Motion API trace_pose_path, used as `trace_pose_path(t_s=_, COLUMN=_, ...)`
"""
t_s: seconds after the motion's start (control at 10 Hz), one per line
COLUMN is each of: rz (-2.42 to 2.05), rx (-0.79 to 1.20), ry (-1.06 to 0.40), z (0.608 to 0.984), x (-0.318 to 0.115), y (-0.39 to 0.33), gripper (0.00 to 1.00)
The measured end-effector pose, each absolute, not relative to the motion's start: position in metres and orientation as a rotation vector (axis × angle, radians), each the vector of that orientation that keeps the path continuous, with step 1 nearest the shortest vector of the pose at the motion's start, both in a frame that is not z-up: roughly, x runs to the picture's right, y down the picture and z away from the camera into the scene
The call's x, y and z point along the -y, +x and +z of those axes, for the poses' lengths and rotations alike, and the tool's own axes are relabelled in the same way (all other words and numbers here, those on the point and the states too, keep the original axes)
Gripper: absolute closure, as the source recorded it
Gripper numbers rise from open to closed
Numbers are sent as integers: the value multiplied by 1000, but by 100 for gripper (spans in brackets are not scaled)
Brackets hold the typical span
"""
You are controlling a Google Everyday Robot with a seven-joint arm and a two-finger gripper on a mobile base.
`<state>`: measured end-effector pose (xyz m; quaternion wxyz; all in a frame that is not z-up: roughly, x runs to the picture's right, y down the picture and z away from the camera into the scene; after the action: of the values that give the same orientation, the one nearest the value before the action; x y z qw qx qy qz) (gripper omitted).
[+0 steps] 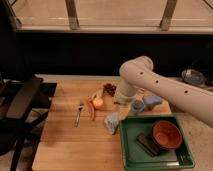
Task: Wipe table surface with towel
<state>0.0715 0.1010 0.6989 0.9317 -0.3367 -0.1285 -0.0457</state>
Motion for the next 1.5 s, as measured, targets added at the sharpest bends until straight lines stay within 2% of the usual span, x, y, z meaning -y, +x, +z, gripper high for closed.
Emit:
trace_pose_path(t_s=0.6, rz=-18, rx=301, ry=-694, z=707, x=-104, y=58, gripper=35)
trace_pose_path(t_s=0.9, rz=45, rx=313, ry=-717, z=730, x=-115, y=27, gripper=35)
trace_pose_path(t_s=1.5, rz=71, rx=187, ry=-762, z=780, x=-148, y=14, gripper=35)
